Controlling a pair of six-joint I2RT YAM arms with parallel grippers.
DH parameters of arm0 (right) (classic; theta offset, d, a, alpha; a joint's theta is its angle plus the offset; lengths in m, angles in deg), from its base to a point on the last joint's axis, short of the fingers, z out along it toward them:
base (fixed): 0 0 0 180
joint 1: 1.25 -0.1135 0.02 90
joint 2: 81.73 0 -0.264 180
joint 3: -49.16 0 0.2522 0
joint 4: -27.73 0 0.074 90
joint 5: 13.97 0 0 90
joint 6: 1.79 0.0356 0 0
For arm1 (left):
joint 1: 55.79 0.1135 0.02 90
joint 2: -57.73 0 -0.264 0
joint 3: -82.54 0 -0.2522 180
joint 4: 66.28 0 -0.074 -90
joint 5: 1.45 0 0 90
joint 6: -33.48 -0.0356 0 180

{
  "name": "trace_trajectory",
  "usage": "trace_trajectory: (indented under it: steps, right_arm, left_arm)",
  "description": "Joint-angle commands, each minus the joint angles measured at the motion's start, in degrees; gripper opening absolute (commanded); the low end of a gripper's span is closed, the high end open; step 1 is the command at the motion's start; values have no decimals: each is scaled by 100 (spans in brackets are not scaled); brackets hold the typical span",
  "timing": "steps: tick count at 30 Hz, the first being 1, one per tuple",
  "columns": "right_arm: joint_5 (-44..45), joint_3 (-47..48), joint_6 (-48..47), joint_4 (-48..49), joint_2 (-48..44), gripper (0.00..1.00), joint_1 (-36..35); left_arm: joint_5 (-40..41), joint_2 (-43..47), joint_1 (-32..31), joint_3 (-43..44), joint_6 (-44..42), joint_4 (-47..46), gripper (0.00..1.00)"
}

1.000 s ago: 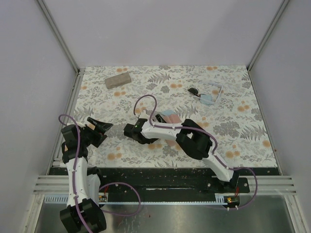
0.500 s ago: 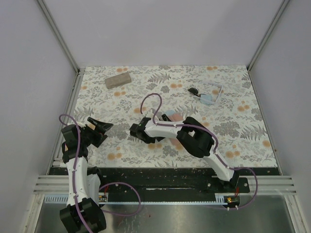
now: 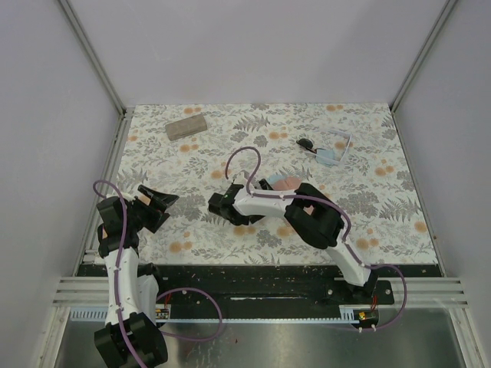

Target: Organize the sunglasses

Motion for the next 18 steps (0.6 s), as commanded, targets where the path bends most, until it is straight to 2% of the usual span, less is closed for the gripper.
trace_trajectory:
  steps: [1, 9, 18]
  right_arm:
    - [61, -30, -4, 76, -729, 100, 118]
    - [-448, -487, -918, 770, -959, 99, 320]
    - [-652, -821, -1331, 999, -871, 99, 575]
  left_arm:
    - [-118, -13, 24, 32, -74, -285, 94]
    - [-127, -13, 16, 32, -74, -294, 94]
    - [-127, -13, 16, 41, -83, -294, 94]
